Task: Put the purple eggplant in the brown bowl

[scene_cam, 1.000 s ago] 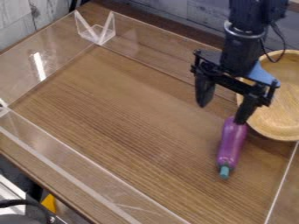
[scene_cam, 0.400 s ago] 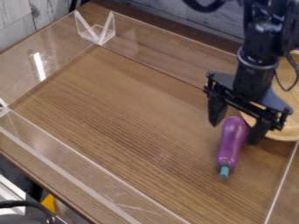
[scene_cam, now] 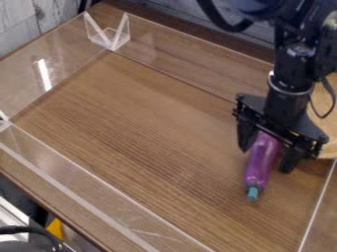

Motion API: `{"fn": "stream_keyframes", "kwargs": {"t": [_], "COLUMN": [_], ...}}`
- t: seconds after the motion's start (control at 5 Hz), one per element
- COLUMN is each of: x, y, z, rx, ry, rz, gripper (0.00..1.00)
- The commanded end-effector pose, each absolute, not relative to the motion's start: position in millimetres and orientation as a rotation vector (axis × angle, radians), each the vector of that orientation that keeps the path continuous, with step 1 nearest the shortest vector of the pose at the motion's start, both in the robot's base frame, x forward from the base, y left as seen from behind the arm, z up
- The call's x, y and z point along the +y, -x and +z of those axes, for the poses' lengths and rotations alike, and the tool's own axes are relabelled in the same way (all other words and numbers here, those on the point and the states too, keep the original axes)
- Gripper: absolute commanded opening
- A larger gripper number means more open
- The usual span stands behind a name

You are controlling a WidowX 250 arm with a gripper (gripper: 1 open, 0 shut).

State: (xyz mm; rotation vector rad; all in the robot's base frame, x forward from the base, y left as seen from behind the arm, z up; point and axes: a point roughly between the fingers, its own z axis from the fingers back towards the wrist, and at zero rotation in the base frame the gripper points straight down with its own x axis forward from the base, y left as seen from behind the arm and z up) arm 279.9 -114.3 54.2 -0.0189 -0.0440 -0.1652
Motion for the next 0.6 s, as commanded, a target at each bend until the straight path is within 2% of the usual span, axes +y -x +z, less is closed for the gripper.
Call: {"fn": "stream_keyframes", "kwargs": {"t": [0.0,0.2,0.4], "x": [-120,-120,-120], "y": [-284,-286,-288], "z": [56.9,50.8,46.8], "rx": [-0.095,-0.113,-0.13], "ry": [0.033,0.04,0.053], "rz": [-0.197,-0.213,-0.221], "gripper": [1.0,1.0,0.0]}}
